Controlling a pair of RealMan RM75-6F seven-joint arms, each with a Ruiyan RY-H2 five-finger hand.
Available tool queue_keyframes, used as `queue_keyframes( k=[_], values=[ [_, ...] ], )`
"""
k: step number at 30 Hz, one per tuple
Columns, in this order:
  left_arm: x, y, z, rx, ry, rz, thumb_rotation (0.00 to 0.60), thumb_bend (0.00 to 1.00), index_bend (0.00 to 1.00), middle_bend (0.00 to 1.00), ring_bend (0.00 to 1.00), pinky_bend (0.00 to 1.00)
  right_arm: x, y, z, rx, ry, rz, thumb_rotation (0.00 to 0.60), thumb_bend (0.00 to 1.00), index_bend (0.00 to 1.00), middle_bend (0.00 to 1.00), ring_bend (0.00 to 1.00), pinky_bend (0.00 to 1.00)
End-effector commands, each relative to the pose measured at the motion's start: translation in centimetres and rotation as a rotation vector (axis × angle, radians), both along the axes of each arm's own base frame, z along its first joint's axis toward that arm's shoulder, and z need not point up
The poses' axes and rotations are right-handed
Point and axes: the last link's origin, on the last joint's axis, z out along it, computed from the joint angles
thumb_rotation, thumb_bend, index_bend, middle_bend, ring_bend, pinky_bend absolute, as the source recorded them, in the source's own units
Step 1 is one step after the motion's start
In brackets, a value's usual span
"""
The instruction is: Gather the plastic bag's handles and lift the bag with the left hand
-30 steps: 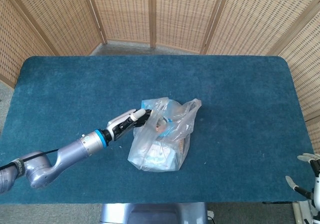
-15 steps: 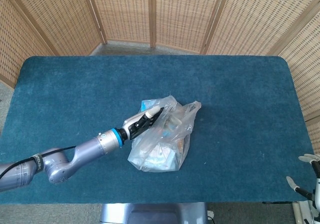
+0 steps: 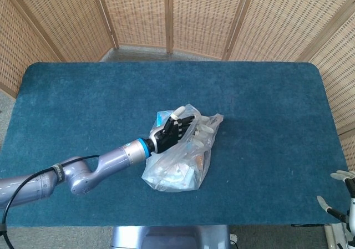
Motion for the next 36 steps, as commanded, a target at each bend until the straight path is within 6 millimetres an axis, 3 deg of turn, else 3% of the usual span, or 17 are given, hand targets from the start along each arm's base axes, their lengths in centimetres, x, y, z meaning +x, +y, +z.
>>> queue_keyframes(
  k=[1,6,18,25,31,36],
  values=[
    [1.3,0.5,-0.3,-0.049,-0.073,0.055,0.0,0.17,0.15,0.29,0.36,0.44,-0.1,0.1,0.1,-0.003,0.0,-0.003,0.586,0.12,0.33,0.29,0.21,0.16],
    [1.1,0.7,0.1,-0.071,-0.14,0.111,0.0,0.17,0.16,0.35,0.52,0.59,-0.3,0.3,0.2,-0.008,-0.003,-0.01,0.587,0.12,0.33,0.29,0.21,0.16],
    [-3.3,0.8,5.1,0.0,-0.353,0.261,0.0,0.17,0.26,0.49,0.66,0.83,-0.2,-0.2,-0.1,0.018,-0.003,0.001,0.587,0.12,0.33,0.29,0.21,0.16],
    [-4.9,0.1,7.3,0.028,-0.4,0.252,0.0,0.18,0.28,0.5,0.67,0.86,0.2,-1.2,0.1,0.03,-0.007,0.038,0.584,0.12,0.33,0.29,0.21,0.16],
    [-6.3,-0.2,8.2,0.056,-0.339,0.224,0.0,0.17,0.28,0.5,0.67,0.86,1.1,-3.5,0.4,0.052,-0.036,0.117,0.583,0.12,0.33,0.29,0.21,0.16],
    [-6.6,-0.4,8.4,0.056,-0.32,0.228,0.0,0.18,0.28,0.5,0.67,0.86,2.6,-6.8,0.2,0.081,-0.107,0.223,0.586,0.13,0.33,0.29,0.21,0.18]
  ],
)
